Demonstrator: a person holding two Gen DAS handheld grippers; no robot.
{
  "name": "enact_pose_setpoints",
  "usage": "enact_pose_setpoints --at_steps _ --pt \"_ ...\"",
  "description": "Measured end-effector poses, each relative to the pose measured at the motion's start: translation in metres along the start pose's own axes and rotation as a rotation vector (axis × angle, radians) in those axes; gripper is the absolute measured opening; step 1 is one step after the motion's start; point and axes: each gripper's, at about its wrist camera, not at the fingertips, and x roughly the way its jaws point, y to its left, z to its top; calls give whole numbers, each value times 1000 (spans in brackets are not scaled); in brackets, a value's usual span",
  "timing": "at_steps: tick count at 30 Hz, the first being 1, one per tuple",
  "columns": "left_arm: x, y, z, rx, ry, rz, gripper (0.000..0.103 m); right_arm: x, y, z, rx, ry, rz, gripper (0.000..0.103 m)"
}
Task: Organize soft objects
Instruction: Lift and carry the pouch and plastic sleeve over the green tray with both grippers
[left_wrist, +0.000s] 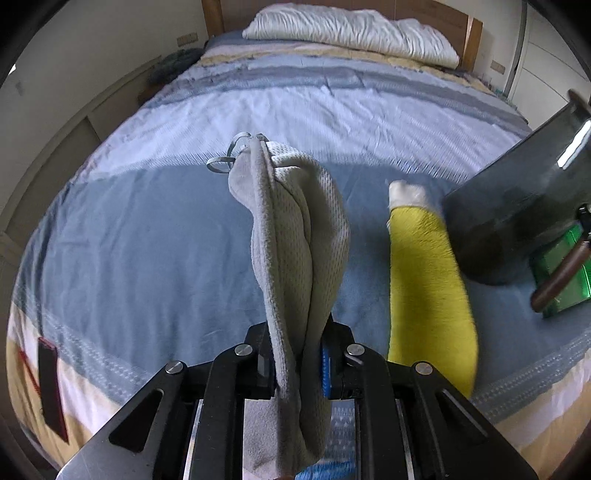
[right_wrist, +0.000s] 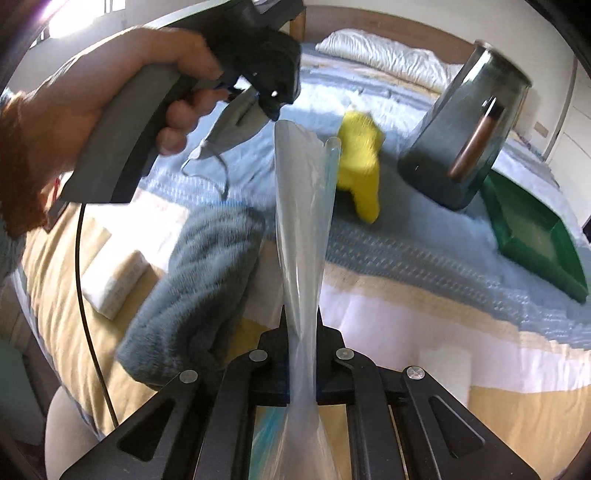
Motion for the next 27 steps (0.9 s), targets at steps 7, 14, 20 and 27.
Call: enact_pose_setpoints --at_steps 7,14,20,27 --pt "-67 1 -10 -21 -75 2 14 -61 -6 7 0 -102 -1 6" --pt "-139 -26 -31 6 -145 -54 14 -131 -34 -4 42 -185 -17 6" --pt "-183 -75 -32 41 -174 -183 14 -185 -96 -14 130 -250 -73 6" --pt "-222 -165 -6 118 -199 -358 14 -239 -189 -27 233 -324 -205 6"
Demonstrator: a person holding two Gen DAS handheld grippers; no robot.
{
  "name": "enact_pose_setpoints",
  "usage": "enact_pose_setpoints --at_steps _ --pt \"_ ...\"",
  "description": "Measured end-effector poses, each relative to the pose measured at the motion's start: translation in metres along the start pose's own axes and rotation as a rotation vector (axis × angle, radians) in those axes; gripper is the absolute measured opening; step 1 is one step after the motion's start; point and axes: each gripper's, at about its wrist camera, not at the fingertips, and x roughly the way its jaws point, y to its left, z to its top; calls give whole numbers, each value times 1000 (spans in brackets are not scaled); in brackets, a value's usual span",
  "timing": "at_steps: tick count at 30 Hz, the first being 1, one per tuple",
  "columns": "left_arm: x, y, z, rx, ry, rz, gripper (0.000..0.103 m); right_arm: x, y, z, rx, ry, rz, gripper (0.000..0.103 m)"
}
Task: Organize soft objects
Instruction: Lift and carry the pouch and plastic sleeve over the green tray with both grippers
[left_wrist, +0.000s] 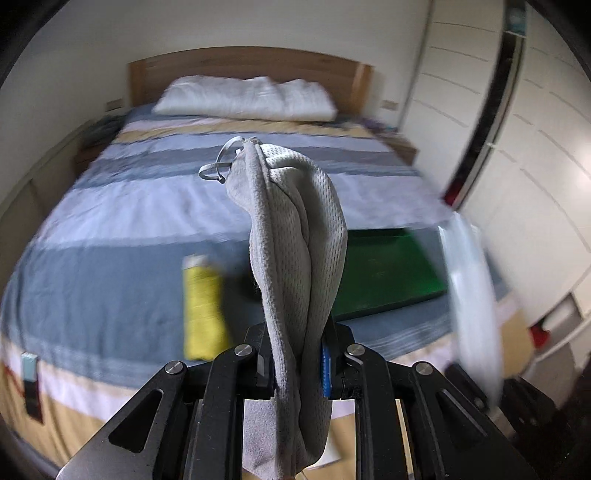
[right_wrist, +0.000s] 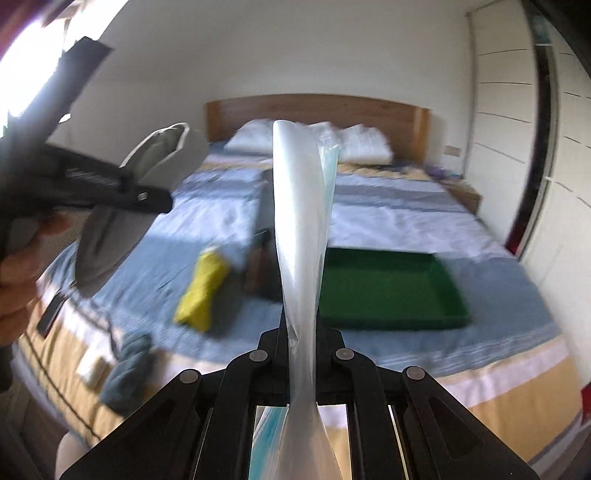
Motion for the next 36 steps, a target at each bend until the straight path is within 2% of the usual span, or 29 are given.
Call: enact_pose_setpoints --at_steps 6,10,14,18,23,27,31,36 --pt "40 -67 40 -38 29 -109 14 3 -80 27 35 -31 -119 6" --pt "76 -98 59 -57 54 -108 15 26 -121 47 53 -23 -147 6" --pt "133 -123 73 -61 75 -33 15 69 -157 65 78 8 -160 6" --pt "192 -129 80 -75 115 40 15 128 -181 82 94 53 -157 6" --pt "250 -127 79 -72 155 136 15 208 -187 93 82 125 -140 6" --pt "284 -120 74 -75 162 200 16 267 -203 107 51 182 -154 6" --pt "319 -113 65 -64 191 254 16 334 -197 107 25 248 -159 7" --pt "345 -104 50 -59 216 306 17 373 -199 99 26 288 -165 7"
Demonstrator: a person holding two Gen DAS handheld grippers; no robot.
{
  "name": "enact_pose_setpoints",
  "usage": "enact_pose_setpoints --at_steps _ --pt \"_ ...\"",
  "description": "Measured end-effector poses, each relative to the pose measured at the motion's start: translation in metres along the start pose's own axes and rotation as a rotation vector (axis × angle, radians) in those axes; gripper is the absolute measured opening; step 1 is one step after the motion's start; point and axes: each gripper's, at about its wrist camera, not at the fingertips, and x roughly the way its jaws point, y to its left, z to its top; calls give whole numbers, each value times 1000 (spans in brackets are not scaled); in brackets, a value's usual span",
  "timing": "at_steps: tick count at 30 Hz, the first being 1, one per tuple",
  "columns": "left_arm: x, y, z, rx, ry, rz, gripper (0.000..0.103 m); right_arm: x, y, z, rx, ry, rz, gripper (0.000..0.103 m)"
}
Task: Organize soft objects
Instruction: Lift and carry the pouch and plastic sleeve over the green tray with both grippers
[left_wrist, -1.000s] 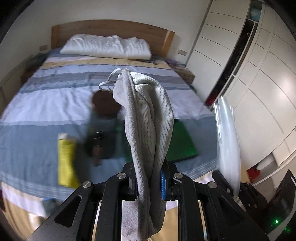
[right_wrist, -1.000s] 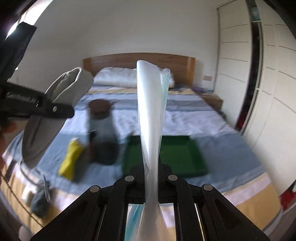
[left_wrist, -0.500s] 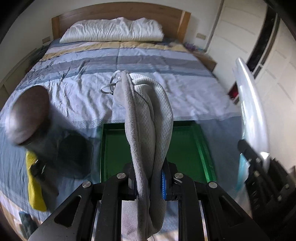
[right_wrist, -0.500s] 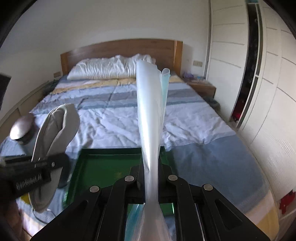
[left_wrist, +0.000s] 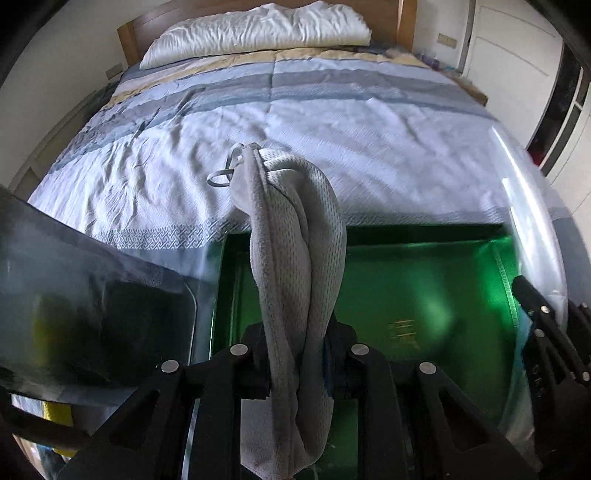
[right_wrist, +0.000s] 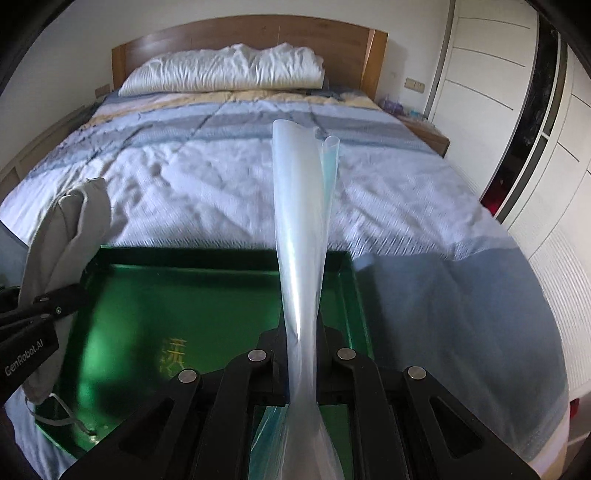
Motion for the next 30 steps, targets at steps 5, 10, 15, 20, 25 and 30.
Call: enact_pose_setpoints --at_steps 5,10,15,20,25,30 --pt "17 -3 -3 -4 18 -2 17 20 -4 2 4 25 2 7" --pt "19 -8 -5 3 17 -5 17 29 -4 1 8 35 -4 7" --pt "25 -8 -4 8 15 -3 17 33 -6 -3 4 32 -9 7" --pt "27 -5 -6 6 15 -6 17 30 -7 -18 4 27 -13 7" --pt "29 -2 -9 2 16 -15 17 29 -1 -22 -26 19 -27 7" --pt "29 -1 -11 6 9 -20 17 31 4 -22 -44 3 -41 7"
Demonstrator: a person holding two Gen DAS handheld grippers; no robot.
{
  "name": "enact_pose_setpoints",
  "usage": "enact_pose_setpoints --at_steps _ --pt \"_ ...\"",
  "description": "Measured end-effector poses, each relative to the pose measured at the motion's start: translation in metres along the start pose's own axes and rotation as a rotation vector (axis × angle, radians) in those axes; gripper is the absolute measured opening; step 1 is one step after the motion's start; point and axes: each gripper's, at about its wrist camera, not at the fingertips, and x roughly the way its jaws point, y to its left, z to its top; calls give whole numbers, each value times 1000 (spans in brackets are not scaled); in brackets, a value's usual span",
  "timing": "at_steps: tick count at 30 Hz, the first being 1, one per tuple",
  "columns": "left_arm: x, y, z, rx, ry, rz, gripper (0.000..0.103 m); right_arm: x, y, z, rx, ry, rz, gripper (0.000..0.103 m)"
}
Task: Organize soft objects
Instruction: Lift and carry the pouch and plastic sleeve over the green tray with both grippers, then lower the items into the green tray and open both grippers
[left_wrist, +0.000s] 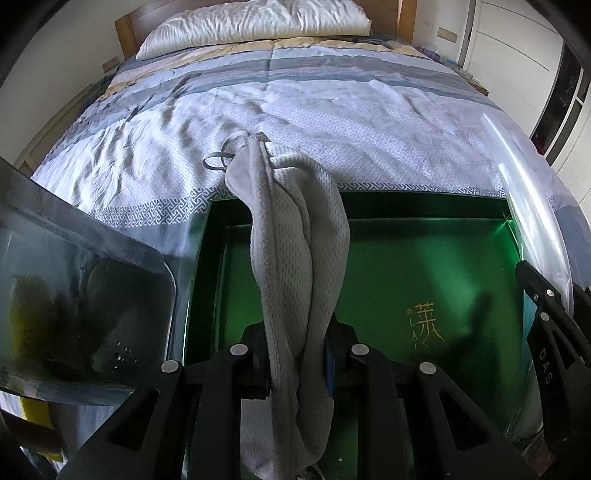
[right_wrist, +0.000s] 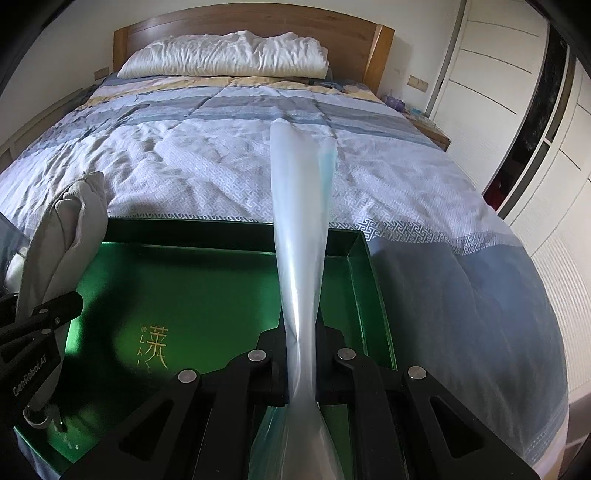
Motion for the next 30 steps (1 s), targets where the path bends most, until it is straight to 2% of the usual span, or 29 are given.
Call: enact_pose_setpoints --at_steps 6,15,30 --pt "2 -1 -5 0 3 -4 17 3 -1 -1 7 1 3 7" --pt "3 -1 -8 7 -1 -6 17 9 -10 -5 82 25 37 8" --pt "4 -4 -11 16 0 -18 17 9 -10 -8 90 26 29 11"
